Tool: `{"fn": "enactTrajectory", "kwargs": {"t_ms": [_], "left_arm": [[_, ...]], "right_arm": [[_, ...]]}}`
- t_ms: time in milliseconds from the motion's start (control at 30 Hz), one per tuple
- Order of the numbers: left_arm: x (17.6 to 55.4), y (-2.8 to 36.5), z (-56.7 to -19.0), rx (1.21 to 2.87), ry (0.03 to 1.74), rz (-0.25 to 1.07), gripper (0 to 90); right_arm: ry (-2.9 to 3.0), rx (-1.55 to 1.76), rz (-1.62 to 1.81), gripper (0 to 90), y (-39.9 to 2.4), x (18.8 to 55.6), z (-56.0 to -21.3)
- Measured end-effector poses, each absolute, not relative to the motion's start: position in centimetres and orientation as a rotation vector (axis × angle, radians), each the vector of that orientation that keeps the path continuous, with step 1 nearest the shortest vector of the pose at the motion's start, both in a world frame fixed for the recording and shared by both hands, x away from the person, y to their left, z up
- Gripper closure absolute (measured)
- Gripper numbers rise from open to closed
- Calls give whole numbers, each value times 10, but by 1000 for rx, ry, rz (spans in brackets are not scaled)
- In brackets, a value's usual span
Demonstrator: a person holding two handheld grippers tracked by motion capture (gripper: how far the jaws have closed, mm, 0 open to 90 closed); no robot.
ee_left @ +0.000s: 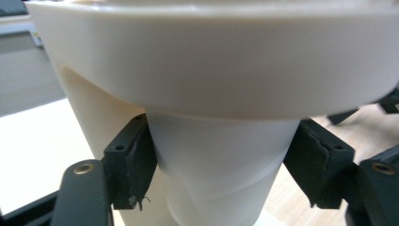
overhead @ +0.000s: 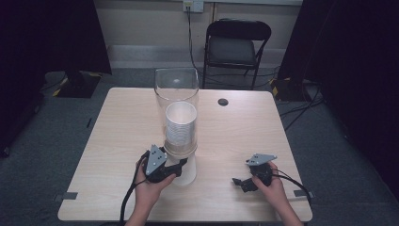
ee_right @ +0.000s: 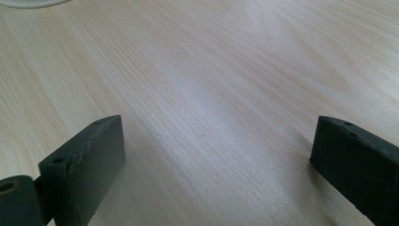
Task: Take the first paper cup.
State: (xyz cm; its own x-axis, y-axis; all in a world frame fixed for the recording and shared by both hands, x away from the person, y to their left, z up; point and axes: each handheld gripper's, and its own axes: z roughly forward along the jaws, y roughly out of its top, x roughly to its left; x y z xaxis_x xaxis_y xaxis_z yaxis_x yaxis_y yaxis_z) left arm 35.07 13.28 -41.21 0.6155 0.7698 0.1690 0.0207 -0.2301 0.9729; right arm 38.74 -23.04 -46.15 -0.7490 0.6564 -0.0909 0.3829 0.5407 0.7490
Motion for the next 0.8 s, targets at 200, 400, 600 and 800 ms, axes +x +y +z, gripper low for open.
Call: {"fn": "enactTrajectory", "kwargs": {"t_ms": [200,400,600,800], "left_arm": [[352,129,-417,1624,695,781,325],[361,124,-424,1794,769,734,344],[353,131,-460,1817,813,563,354],[344,149,-455,1863,764,539,326]], "right_arm": [[2420,855,1047,31,-230,387,-462],[2420,854,1047,31,-230,387,-462],[2425,844,1048,31,-234,385,-462],[2428,839,1050,31,-235,386,-462]]}}
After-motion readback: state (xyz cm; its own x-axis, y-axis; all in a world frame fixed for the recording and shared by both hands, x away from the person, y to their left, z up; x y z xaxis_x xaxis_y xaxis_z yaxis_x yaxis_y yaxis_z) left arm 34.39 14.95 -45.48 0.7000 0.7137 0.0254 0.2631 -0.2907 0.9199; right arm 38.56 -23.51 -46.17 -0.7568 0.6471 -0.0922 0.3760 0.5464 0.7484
